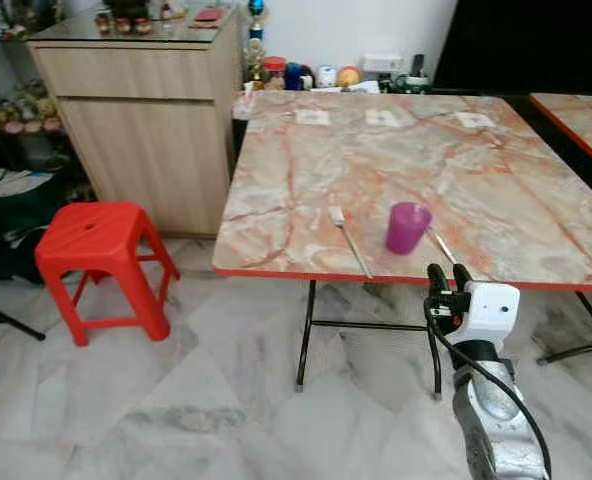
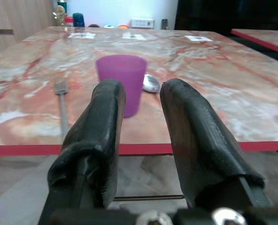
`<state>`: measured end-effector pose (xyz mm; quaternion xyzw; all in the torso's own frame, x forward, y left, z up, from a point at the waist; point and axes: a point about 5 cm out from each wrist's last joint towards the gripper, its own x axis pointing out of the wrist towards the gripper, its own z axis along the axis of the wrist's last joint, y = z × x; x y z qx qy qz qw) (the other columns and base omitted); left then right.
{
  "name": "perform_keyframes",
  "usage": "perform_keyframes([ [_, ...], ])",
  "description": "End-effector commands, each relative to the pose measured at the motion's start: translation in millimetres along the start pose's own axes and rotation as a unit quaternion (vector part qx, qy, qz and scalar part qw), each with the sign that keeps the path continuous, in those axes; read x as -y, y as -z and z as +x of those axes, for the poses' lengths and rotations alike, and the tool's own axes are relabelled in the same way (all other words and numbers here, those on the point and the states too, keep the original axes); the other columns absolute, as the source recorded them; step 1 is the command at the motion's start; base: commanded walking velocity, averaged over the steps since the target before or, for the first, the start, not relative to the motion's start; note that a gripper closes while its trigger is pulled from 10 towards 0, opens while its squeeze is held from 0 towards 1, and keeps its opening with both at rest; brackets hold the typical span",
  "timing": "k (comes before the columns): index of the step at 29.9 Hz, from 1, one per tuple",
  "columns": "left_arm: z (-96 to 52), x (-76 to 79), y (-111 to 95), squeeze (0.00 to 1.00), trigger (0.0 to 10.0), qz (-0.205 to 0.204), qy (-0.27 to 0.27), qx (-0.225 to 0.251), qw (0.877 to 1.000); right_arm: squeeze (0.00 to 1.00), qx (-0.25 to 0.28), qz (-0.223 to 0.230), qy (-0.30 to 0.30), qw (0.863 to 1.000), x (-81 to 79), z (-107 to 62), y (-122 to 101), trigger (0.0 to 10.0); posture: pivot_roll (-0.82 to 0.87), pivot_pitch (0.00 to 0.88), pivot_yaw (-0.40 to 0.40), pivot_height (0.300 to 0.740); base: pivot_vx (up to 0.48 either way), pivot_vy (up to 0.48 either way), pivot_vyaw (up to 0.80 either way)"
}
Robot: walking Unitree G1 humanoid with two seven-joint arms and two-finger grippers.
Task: Setting the table
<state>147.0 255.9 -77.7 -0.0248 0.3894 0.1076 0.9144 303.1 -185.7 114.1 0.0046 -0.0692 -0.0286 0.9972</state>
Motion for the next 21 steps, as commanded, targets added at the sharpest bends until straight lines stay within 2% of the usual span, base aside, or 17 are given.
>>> perform_keyframes([
  [1,-3.5,-6.1,9,0.00,10.0,0.005,-0.001,-0.022,1.000,0.00,0.003,-0.004,-0.009,1.000,-3.0,-0.5,0,10.0,0.03,0.072,-0.019,0.740,0.281,0.000,0.80],
  [5,-3.4,-7.5,8,0.00,10.0,0.003,0.000,-0.021,1.000,0.00,0.005,-0.002,-0.016,1.000,-4.6,-0.5,-1,10.0,0.03,0.074,-0.018,0.740,0.364,0.000,0.80],
  [10,-4.0,-0.8,10,0.00,10.0,0.003,0.006,-0.016,1.000,0.00,0.006,0.002,-0.034,0.999,-7.9,-0.7,-2,10.0,0.03,0.076,-0.017,0.740,0.400,0.000,0.77],
  [17,-5.3,13.3,18,0.00,10.0,0.005,0.013,-0.018,1.000,0.00,-0.003,0.008,-0.020,1.000,-5.3,-1.4,2,10.0,0.03,0.081,-0.017,0.740,0.394,0.000,0.00],
  [21,0.2,26.3,10,0.00,10.0,0.012,0.016,-0.014,1.000,0.00,-0.010,0.008,0.004,1.000,-0.6,-0.7,4,10.0,0.03,0.081,-0.017,0.740,0.262,0.000,0.00],
])
